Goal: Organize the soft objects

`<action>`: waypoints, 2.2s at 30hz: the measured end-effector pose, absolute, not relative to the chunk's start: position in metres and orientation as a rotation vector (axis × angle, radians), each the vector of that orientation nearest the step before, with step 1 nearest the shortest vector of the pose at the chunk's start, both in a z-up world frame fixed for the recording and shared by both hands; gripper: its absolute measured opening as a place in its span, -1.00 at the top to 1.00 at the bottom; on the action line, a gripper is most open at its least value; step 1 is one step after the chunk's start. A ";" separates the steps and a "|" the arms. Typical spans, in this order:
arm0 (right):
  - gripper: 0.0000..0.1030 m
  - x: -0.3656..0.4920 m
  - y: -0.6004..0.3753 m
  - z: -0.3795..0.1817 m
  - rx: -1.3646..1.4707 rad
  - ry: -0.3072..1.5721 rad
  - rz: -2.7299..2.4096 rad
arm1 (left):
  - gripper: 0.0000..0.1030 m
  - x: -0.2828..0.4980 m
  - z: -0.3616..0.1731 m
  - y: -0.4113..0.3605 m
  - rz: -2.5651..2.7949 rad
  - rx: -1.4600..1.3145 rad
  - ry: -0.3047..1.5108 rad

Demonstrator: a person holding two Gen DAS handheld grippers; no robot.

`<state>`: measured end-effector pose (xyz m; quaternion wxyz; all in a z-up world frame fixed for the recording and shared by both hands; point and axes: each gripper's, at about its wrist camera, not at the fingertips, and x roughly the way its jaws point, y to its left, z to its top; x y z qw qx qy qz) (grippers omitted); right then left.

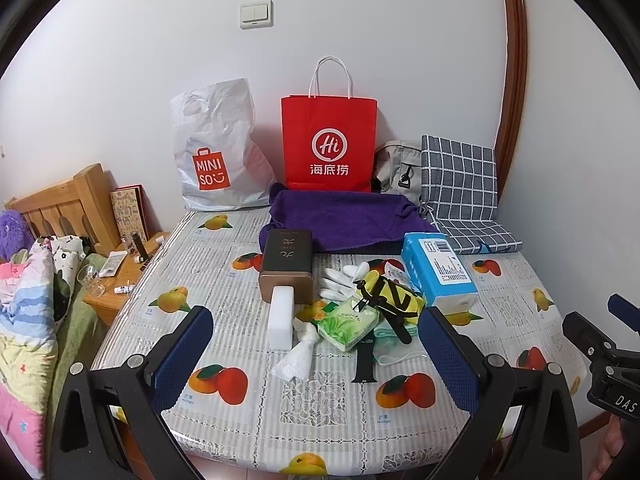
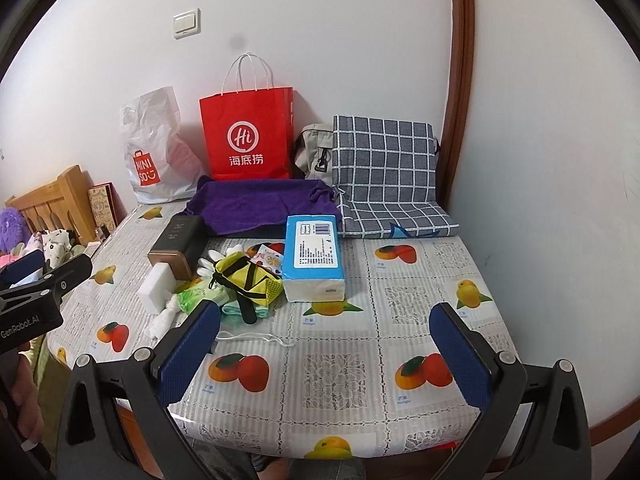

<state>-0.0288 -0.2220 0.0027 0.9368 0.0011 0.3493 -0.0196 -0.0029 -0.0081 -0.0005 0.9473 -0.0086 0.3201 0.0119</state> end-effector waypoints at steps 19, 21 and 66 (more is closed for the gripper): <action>-0.99 -0.032 -0.220 0.001 0.009 0.709 -0.040 | -1.00 -0.003 0.000 -0.009 0.024 -0.014 0.653; -0.99 -0.032 -0.220 0.001 0.009 0.710 -0.040 | -1.00 -0.003 0.000 -0.009 0.024 -0.015 0.652; -0.99 -0.038 -0.215 0.002 0.001 0.704 -0.033 | -1.00 -0.005 0.000 -0.008 0.026 -0.012 0.651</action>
